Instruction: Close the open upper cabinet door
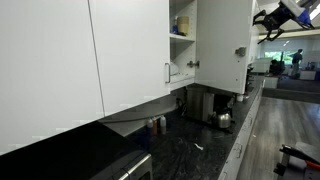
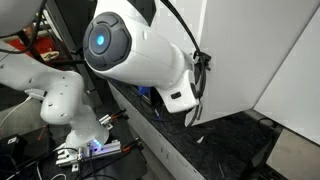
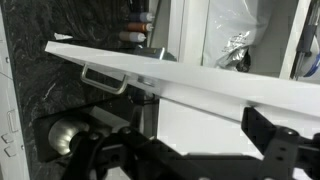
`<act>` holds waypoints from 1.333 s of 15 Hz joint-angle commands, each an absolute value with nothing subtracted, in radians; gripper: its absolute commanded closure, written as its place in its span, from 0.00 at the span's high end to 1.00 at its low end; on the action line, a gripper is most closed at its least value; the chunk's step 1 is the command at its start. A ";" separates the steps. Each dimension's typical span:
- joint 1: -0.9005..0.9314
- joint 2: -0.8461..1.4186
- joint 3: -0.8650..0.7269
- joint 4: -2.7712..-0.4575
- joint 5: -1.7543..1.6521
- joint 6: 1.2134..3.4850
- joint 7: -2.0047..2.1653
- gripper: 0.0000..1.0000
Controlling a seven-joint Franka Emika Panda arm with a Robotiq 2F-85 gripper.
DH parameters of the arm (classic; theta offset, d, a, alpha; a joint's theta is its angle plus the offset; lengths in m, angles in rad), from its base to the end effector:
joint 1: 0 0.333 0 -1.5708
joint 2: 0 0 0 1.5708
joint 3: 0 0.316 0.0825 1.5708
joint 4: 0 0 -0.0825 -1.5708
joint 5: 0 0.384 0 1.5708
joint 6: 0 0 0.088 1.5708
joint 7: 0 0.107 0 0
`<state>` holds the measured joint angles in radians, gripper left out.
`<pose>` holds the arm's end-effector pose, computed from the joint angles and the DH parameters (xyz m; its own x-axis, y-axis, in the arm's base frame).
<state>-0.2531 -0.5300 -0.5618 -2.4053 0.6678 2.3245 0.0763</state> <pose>0.2964 -0.3330 0.5218 0.2738 -0.9604 0.0521 -0.5980 -0.2125 -0.7728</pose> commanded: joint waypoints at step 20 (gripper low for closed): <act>-0.215 -0.527 -0.404 -2.434 0.714 2.371 -0.136 1.00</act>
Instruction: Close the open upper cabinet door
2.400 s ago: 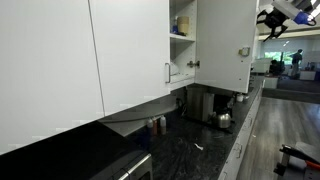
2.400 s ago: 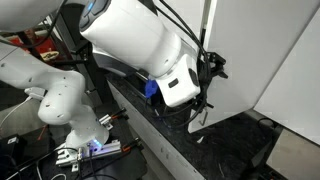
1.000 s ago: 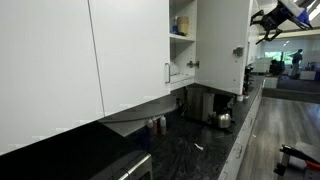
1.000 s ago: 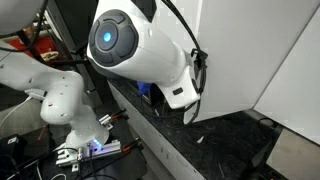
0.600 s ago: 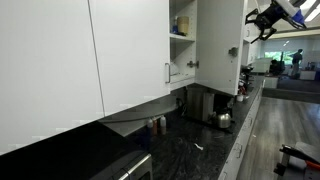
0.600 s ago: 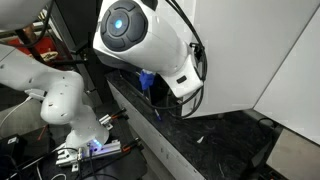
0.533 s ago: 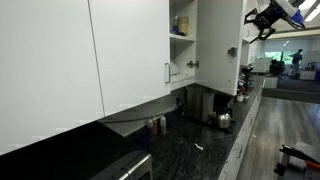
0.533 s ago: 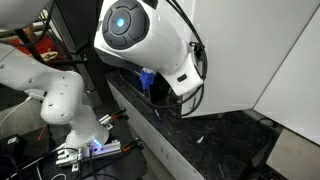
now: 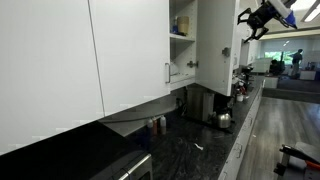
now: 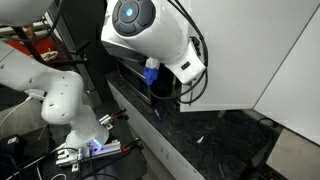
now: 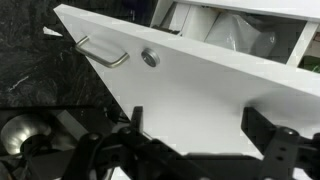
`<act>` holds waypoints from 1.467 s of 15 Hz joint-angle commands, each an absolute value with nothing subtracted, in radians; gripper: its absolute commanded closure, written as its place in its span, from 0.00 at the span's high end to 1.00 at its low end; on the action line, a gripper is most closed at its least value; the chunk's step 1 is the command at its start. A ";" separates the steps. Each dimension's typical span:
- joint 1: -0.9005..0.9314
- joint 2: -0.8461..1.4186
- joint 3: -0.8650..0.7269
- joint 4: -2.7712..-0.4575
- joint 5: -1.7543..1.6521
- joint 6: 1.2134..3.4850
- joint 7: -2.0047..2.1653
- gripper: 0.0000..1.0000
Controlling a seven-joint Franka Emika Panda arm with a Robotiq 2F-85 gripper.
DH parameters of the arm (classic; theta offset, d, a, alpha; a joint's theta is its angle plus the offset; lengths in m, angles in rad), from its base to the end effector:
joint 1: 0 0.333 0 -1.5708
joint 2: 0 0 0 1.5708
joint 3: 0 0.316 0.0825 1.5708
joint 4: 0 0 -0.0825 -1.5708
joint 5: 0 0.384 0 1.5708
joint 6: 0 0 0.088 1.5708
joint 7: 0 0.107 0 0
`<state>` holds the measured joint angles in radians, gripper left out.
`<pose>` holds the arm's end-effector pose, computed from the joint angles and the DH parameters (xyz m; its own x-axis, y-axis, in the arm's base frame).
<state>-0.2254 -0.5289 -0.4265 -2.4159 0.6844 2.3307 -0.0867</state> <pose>0.3434 -0.2727 0.5317 0.4904 -0.8446 0.2148 -0.4990 -0.4742 -0.7254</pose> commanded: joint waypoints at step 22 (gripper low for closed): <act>-0.096 -0.368 -0.254 -2.378 0.528 2.517 -0.111 1.00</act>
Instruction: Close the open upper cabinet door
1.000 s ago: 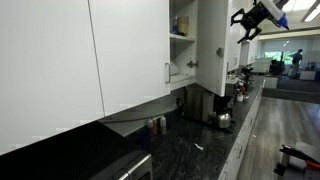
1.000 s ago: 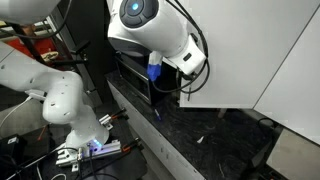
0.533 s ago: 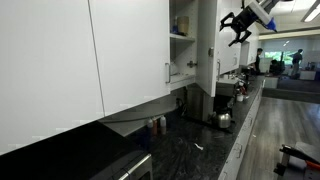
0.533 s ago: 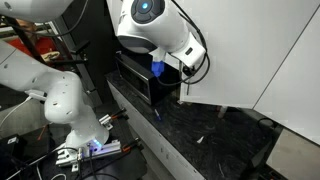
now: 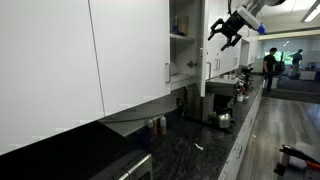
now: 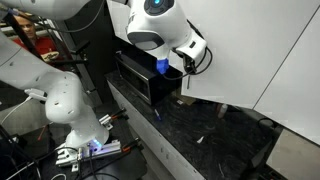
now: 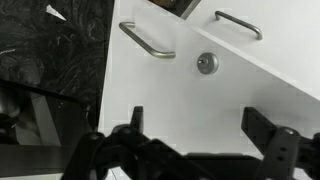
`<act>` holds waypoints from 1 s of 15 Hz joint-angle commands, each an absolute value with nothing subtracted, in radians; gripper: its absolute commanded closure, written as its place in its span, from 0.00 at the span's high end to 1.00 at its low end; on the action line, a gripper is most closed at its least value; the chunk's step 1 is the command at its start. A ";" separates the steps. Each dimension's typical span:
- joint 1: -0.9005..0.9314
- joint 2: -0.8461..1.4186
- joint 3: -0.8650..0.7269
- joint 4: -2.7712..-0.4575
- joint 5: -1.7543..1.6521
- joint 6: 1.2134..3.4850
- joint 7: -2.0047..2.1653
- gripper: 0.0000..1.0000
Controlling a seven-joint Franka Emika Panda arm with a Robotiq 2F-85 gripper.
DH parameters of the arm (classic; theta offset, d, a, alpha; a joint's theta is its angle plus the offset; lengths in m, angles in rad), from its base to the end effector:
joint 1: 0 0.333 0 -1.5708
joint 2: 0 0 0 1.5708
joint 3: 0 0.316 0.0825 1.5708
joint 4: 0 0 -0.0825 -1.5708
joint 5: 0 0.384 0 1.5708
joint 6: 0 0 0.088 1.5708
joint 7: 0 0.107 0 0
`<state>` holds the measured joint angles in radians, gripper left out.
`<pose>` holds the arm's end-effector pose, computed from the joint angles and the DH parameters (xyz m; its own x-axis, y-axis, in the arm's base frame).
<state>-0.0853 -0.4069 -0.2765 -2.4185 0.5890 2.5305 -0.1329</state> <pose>0.4295 -0.1785 0.5076 0.6633 -0.6427 0.3835 -0.4035 -0.7387 -0.5399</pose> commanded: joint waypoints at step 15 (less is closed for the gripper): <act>-0.074 -0.225 -0.182 -2.221 0.296 2.524 -0.097 1.00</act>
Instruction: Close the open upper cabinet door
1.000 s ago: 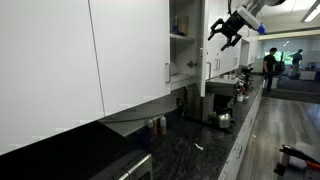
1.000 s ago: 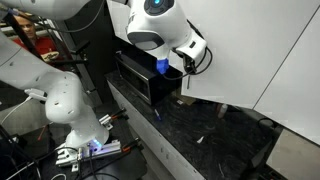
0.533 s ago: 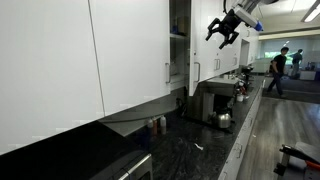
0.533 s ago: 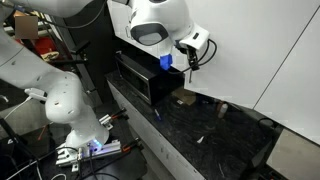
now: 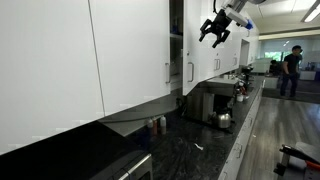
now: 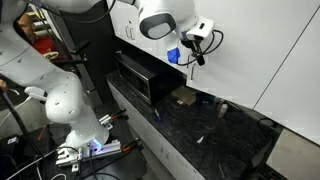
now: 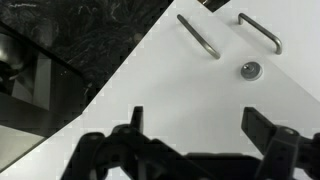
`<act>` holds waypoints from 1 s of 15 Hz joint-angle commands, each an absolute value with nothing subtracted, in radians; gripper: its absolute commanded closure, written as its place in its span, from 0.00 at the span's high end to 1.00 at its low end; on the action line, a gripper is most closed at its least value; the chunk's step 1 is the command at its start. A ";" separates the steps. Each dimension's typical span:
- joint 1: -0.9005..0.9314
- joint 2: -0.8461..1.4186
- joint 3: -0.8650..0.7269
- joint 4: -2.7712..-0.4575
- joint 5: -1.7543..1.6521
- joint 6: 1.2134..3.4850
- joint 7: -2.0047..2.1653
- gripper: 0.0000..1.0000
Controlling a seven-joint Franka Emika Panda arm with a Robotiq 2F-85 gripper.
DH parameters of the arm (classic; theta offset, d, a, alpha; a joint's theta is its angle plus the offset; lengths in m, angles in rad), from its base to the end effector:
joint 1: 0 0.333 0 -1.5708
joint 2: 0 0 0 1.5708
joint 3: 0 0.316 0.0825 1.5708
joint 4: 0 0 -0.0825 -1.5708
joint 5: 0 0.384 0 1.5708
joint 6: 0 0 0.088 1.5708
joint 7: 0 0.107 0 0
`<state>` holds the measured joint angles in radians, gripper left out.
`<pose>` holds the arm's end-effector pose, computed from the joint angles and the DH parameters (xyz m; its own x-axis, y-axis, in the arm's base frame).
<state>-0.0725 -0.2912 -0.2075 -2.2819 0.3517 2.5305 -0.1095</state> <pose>0.4814 -0.1498 0.5275 0.7640 -0.4274 0.4834 -0.3017 -0.8989 -0.3178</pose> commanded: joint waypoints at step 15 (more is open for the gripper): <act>-0.082 -0.108 -0.071 -2.146 0.012 2.656 0.048 1.00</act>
